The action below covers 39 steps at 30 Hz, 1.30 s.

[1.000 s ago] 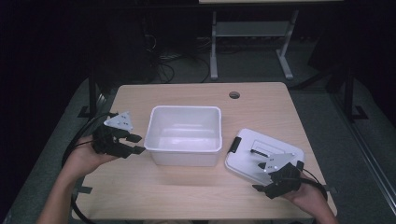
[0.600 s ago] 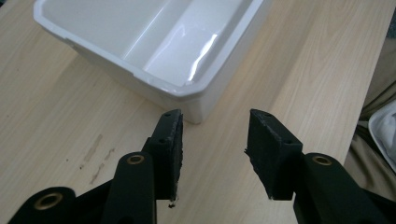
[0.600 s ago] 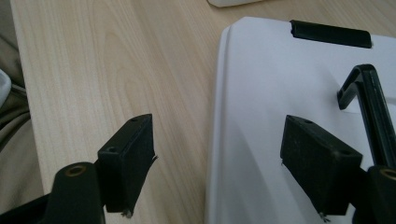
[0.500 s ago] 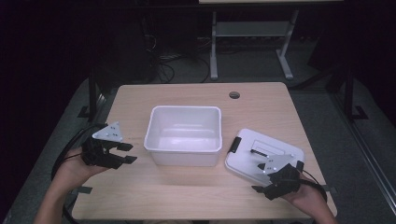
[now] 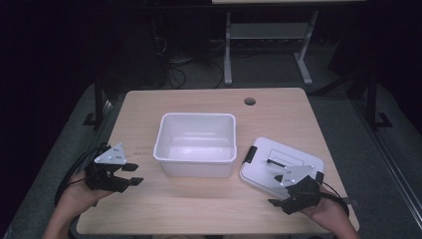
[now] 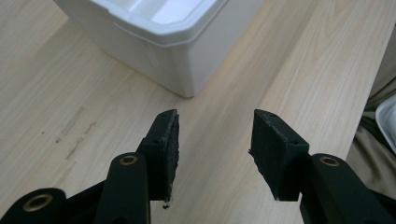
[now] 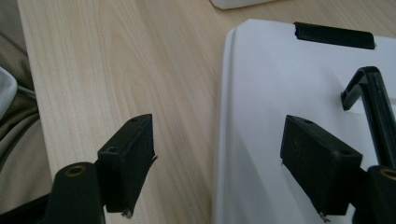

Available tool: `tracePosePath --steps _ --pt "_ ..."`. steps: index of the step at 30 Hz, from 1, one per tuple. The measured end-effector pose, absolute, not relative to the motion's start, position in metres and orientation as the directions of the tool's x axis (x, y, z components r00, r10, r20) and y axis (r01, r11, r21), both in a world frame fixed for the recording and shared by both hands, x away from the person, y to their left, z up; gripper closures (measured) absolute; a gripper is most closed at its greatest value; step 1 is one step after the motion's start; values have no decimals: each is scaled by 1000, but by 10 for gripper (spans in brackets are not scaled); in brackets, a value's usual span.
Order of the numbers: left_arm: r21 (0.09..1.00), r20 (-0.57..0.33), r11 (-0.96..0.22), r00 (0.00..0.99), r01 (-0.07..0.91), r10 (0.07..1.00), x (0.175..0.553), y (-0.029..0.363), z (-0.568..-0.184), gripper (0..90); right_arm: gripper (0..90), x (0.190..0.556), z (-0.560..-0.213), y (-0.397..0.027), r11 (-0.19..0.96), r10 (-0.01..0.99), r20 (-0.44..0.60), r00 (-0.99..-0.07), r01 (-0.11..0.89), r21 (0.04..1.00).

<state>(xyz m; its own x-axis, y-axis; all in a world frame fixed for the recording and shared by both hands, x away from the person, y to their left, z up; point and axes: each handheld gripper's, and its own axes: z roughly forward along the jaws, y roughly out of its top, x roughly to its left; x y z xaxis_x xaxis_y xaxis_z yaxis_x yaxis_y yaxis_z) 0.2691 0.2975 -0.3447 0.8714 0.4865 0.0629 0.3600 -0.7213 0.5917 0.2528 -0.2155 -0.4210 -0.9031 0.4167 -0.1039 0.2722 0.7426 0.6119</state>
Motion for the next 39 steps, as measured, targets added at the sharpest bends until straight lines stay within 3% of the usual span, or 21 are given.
tracePosePath --steps 25,39 --pt "638 10 -668 864 382 503 255 295 -386 421 259 259 -398 -223 744 432 -138 -891 266 613" --pt "620 23 -683 861 386 508 251 291 -403 391 263 274 -391 -229 754 446 -148 -883 282 593"
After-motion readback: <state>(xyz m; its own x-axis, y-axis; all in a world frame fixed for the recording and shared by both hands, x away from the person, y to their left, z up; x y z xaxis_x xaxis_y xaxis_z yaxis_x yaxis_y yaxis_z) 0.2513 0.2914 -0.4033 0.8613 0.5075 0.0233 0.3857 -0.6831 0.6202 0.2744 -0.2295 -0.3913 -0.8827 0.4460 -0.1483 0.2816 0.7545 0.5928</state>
